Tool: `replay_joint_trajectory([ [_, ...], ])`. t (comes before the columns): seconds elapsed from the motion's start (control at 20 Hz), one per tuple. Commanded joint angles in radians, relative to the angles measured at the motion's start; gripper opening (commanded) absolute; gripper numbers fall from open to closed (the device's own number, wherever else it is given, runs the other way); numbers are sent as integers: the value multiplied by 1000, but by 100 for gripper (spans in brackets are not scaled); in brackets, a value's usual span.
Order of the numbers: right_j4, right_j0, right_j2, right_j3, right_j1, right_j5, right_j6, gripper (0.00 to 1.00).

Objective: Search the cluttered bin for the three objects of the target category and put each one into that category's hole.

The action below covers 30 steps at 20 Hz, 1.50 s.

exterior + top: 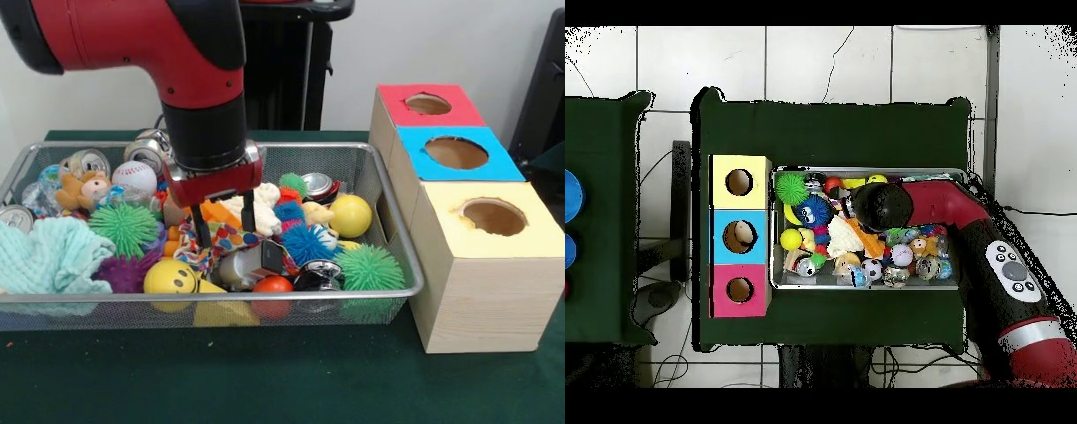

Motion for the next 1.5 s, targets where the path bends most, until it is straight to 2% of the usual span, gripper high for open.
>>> replay_joint_trajectory([
  [0.05, -79, -6, 67, -38, 90, -8, -292, 100],
  [0.15, -79, -10, 73, -34, 96, 0, -292, 100],
  [0.4, -97, -21, 87, -39, 169, -33, -293, 100],
  [0.8, -119, -63, 111, -36, 226, -78, -286, 100],
  [1.0, -123, -72, 121, -35, 226, -133, -222, 100],
  [1.15, -111, -84, 137, -40, 239, -138, -209, 100],
  [1.2, -106, -88, 142, -42, 243, -138, -205, 0],
  [1.35, -103, -96, 158, -41, 249, -150, -200, 0],
  [1.4, -106, -128, 210, -13, 259, -198, -239, 0],
  [1.5, -96, -142, 237, 12, 257, -267, -174, 0],
])
